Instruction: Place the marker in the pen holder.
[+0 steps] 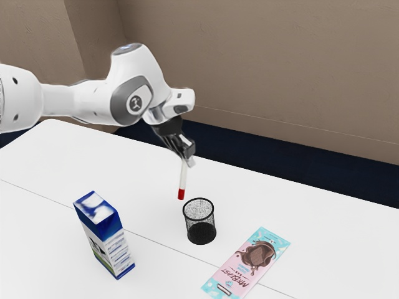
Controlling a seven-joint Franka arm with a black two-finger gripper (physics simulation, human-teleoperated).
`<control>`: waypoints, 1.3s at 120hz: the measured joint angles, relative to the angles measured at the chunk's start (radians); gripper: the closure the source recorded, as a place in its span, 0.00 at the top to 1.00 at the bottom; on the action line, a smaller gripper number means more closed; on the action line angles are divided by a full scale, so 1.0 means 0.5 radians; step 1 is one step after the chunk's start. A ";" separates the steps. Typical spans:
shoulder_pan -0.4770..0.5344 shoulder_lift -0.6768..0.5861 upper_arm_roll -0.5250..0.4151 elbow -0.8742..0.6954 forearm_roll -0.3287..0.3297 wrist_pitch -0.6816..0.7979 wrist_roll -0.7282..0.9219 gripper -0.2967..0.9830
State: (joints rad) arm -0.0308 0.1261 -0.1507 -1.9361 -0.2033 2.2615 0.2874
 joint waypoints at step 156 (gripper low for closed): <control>-0.018 0.098 -0.089 -0.104 -0.114 0.163 0.110 0.65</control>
State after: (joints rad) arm -0.0396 0.1752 -0.1949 -1.9884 -0.2604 2.3428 0.3422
